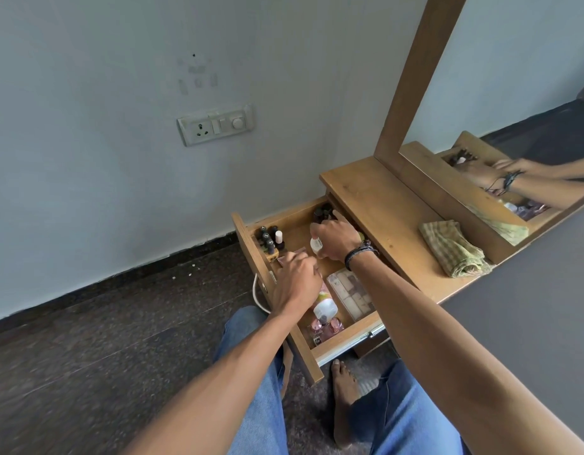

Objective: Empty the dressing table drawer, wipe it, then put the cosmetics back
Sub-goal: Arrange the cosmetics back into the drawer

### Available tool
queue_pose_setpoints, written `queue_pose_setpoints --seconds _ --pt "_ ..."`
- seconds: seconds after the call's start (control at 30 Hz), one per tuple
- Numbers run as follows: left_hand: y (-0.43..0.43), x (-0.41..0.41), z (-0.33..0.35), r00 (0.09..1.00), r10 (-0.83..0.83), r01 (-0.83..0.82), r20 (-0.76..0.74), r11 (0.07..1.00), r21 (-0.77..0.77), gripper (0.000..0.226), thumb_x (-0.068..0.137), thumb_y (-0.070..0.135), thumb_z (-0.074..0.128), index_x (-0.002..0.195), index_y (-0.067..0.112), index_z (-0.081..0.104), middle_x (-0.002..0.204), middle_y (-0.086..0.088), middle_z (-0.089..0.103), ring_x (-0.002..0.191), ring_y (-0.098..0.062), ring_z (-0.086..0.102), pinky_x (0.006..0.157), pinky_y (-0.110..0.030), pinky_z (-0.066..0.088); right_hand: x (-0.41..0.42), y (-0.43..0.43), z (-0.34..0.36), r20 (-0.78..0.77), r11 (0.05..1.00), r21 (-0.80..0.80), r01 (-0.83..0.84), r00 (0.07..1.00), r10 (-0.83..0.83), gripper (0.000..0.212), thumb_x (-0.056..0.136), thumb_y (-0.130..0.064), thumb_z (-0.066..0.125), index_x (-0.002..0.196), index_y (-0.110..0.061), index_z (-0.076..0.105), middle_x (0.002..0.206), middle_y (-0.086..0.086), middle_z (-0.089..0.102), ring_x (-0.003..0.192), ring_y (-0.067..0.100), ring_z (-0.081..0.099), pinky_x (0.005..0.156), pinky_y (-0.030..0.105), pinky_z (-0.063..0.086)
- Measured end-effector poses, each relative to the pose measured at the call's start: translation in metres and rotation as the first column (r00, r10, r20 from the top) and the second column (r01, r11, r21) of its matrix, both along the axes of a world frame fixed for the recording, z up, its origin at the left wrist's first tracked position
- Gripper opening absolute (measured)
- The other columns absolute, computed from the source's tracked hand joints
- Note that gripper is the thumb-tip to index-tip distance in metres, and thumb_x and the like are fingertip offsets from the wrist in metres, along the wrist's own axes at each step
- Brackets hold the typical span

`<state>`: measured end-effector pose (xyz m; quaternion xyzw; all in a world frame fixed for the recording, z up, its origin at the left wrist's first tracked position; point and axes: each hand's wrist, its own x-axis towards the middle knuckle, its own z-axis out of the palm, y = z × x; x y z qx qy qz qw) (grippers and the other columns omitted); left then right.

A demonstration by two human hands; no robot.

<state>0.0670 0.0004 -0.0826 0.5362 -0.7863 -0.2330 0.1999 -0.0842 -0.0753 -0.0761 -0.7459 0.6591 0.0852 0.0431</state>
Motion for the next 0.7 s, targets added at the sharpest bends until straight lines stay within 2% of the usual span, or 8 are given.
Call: queue_pose_setpoints --seconds 0.1,0.23,0.33,0.43,0.5,0.57,0.63,0.7 --pt "0.000 0.000 0.002 1.000 0.007 -0.007 -0.017 1.000 0.007 0.017 0.096 0.012 0.051 0.091 0.016 0.067 0.123 0.003 0.065 0.121 -0.015 0.046 0.095 -0.044 0.050 0.000 -0.002 -0.005 0.000 1.000 0.005 -0.001 1.000 0.001 0.042 0.080 -0.033 0.084 0.112 -0.019 0.062 0.110 0.005 0.070 0.109 0.025 0.066 0.109 0.044 0.042" --pt "0.001 0.000 0.003 1.000 -0.007 0.007 -0.009 1.000 -0.001 0.021 0.094 0.008 0.048 0.096 0.014 0.068 0.120 0.002 0.066 0.122 -0.017 0.045 0.097 -0.042 0.048 0.000 -0.002 -0.012 -0.055 0.999 -0.034 -0.012 0.998 0.011 0.033 0.085 -0.037 0.077 0.111 -0.020 0.065 0.110 0.004 0.071 0.108 0.023 0.066 0.119 0.044 0.023" --pt "0.000 0.000 0.004 1.000 -0.014 0.014 -0.001 1.000 0.002 0.021 0.094 0.008 0.048 0.098 0.014 0.068 0.118 0.002 0.066 0.121 -0.018 0.046 0.096 -0.041 0.047 0.001 -0.001 -0.011 -0.050 0.999 -0.042 -0.002 0.999 0.000 0.030 0.088 -0.035 0.075 0.112 -0.019 0.066 0.112 0.004 0.070 0.109 0.024 0.066 0.121 0.045 0.020" --pt "0.000 0.000 0.004 1.000 0.000 0.000 -0.020 1.000 0.016 0.017 0.095 0.008 0.049 0.100 0.016 0.064 0.122 0.004 0.062 0.119 -0.016 0.046 0.095 -0.039 0.047 0.000 0.004 -0.006 0.009 0.995 -0.093 0.024 1.000 -0.023 0.026 0.087 -0.033 0.075 0.109 -0.020 0.068 0.110 0.002 0.069 0.108 0.021 0.065 0.124 0.047 0.008" --pt "0.000 0.001 0.004 0.997 0.038 -0.038 -0.068 0.999 -0.003 0.018 0.093 0.006 0.053 0.105 0.018 0.059 0.121 0.005 0.058 0.112 -0.013 0.048 0.087 -0.029 0.047 -0.001 0.011 0.002 0.097 0.983 -0.173 0.060 0.994 -0.044 0.020 0.086 -0.028 0.073 0.104 -0.021 0.068 0.108 0.001 0.068 0.105 0.021 0.065 0.124 0.046 -0.001" --pt "0.000 0.001 0.004 0.979 0.085 -0.091 -0.187 0.996 -0.025 0.030 0.089 -0.001 0.055 0.112 0.018 0.055 0.122 0.003 0.056 0.110 -0.011 0.050 0.079 -0.021 0.046 -0.003 0.025 0.014 0.200 0.954 -0.282 0.104 0.979 -0.047 0.015 0.086 -0.024 0.070 0.101 -0.022 0.067 0.107 0.000 0.068 0.100 0.021 0.066 0.123 0.044 0.008" --pt "0.000 0.001 0.004 0.937 0.116 -0.138 -0.331 0.989 -0.045 0.039 0.086 -0.007 0.054 0.118 0.016 0.053 0.126 -0.001 0.054 0.115 -0.013 0.052 0.084 -0.025 0.050 -0.004 0.048 0.026 0.314 0.898 -0.413 0.155 0.949 -0.020 0.012 0.087 -0.024 0.072 0.098 -0.020 0.068 0.104 0.000 0.069 0.095 0.019 0.066 0.120 0.042 0.020" --pt "0.001 0.003 0.005 0.902 0.140 -0.182 -0.408 0.981 -0.065 0.044 0.086 -0.008 0.056 0.123 0.015 0.053 0.128 -0.003 0.054 0.117 -0.013 0.050 0.088 -0.026 0.048 -0.005 0.078 0.032 0.464 0.831 -0.486 0.270 0.886 -0.016 0.010 0.089 -0.025 0.075 0.096 -0.019 0.069 0.102 -0.003 0.069 0.094 0.013 0.063 0.118 0.042 0.026"
